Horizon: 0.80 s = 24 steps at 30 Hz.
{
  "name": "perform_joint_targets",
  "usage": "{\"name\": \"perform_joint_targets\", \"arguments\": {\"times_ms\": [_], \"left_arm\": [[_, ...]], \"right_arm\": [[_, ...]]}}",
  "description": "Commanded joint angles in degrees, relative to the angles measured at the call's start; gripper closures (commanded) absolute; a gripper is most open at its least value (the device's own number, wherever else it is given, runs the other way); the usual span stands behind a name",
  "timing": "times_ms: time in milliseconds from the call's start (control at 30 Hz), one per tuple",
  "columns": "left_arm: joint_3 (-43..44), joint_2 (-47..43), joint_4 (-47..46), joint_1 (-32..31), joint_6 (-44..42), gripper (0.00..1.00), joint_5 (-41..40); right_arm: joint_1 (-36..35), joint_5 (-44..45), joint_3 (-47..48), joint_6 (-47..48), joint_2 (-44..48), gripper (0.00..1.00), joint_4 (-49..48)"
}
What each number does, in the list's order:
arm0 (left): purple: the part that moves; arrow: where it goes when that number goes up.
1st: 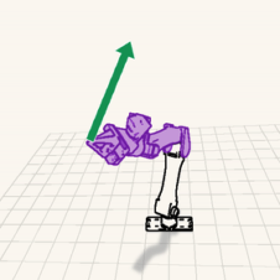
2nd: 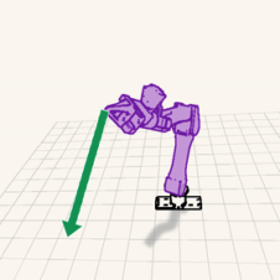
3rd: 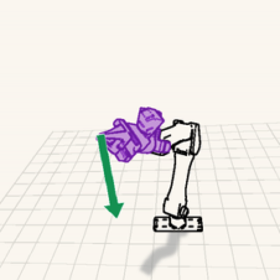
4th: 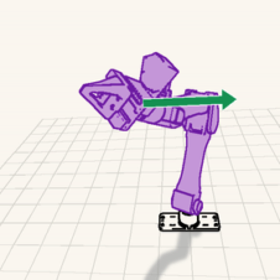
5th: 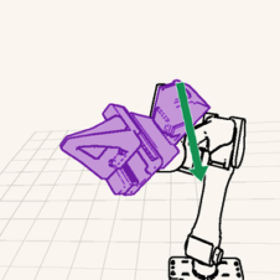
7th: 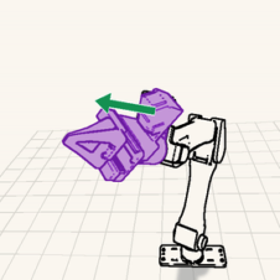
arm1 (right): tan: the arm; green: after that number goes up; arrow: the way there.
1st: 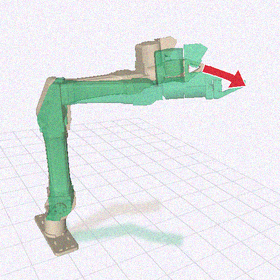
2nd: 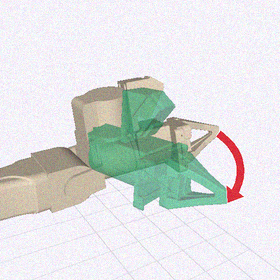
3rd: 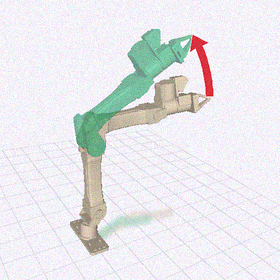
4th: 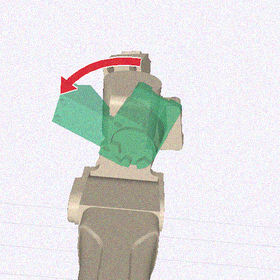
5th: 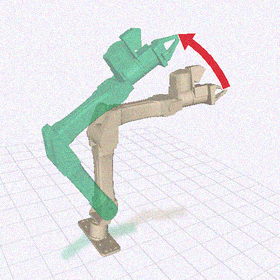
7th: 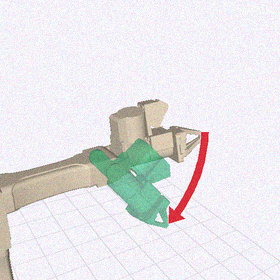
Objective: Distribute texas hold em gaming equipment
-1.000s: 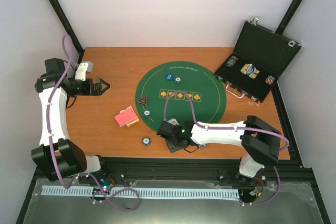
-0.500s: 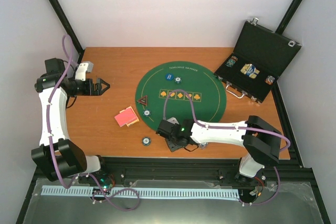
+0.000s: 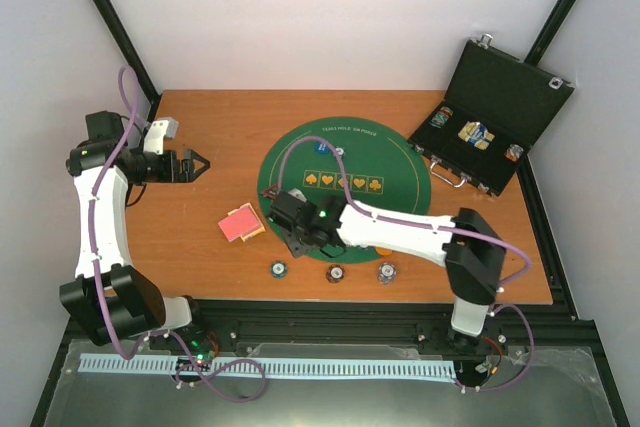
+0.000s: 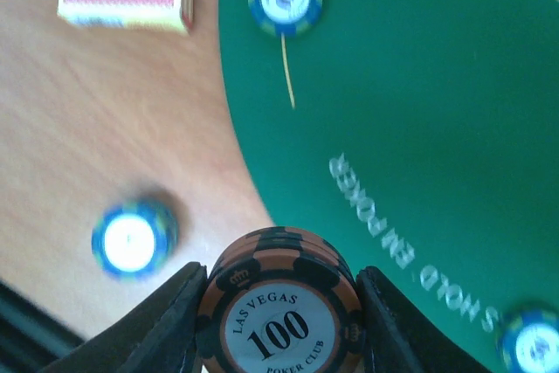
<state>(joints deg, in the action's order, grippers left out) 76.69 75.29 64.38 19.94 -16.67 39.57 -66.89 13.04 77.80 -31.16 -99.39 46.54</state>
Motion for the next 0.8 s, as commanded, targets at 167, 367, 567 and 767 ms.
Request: {"name": "perform_joint_targets", "arguments": {"times_ms": [167,367,567,767], "left_arm": [[3.25,0.21,1.67,0.54,-0.06,0.00,0.81],[3.25,0.64,1.89,0.53,-0.71,0.00,1.09],[3.18,0.74,1.81,0.53,-1.26,0.00,1.10],[2.97,0.69,1.80,0.55,-1.27,0.00,1.59]], "right_arm": [[9.37,-2.90,22.32,8.92,-20.50,0.65,1.36],[13.32,-5.21,31.56,10.60,-30.25,0.66,2.99],[13.81,-6.26,37.17,11.57,-35.29,0.66,4.85],[14.62,-7.37,38.39,10.72,-37.40,0.66,4.13]]}}
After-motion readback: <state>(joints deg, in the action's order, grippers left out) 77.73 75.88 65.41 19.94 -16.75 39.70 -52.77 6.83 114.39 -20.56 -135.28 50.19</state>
